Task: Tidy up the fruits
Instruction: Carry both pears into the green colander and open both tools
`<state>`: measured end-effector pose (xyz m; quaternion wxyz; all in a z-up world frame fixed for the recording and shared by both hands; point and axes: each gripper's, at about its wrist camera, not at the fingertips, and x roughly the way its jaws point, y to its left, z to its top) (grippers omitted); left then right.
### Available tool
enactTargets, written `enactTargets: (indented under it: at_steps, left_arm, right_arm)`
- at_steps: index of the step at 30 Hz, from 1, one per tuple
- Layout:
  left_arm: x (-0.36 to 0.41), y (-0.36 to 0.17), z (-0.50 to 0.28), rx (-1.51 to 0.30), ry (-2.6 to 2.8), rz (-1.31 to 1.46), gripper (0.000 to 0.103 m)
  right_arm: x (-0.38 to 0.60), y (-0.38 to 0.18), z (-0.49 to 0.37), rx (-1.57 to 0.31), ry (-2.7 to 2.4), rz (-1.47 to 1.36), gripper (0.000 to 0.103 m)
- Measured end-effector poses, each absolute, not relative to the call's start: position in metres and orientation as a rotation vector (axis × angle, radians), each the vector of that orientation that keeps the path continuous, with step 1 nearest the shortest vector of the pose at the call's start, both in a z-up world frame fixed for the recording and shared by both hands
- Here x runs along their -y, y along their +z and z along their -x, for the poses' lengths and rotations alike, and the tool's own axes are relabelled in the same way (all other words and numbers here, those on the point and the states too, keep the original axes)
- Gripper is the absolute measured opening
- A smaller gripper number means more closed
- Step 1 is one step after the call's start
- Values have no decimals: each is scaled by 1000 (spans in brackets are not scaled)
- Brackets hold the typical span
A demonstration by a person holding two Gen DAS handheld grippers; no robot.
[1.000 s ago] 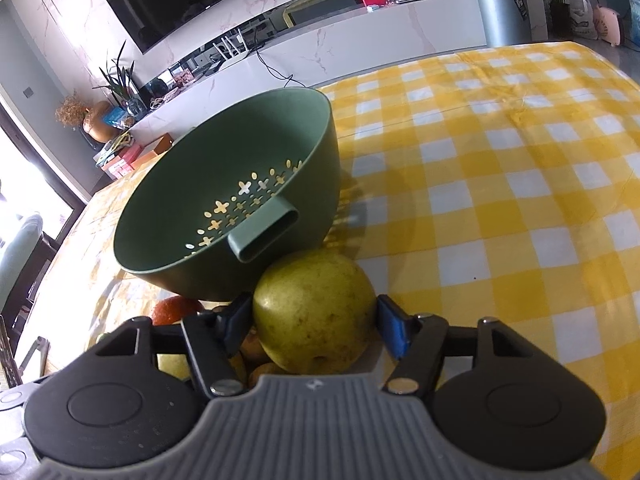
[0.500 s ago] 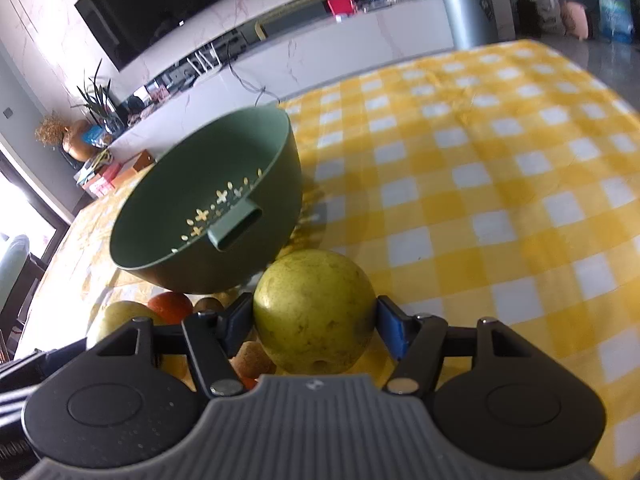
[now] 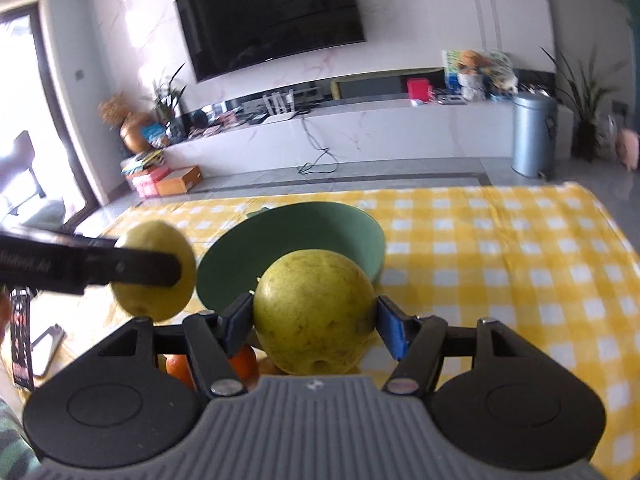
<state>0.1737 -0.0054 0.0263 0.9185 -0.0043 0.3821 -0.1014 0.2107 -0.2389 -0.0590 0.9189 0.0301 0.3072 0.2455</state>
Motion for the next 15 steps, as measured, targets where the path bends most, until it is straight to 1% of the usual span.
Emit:
enactTargets:
  at_steps: [4, 7, 15]
  left_arm:
    - [5, 21, -213, -870, -248, -45, 75]
    - [2, 8, -241, -949, -277, -63, 75]
    - [0, -33, -288, -1114, -300, -140, 75]
  right_arm:
    - [213, -52, -239, -658, 553, 88, 63]
    - [200, -52, -268, -717, 599, 157, 63]
    - [170, -79, -323, -913, 687, 312, 63]
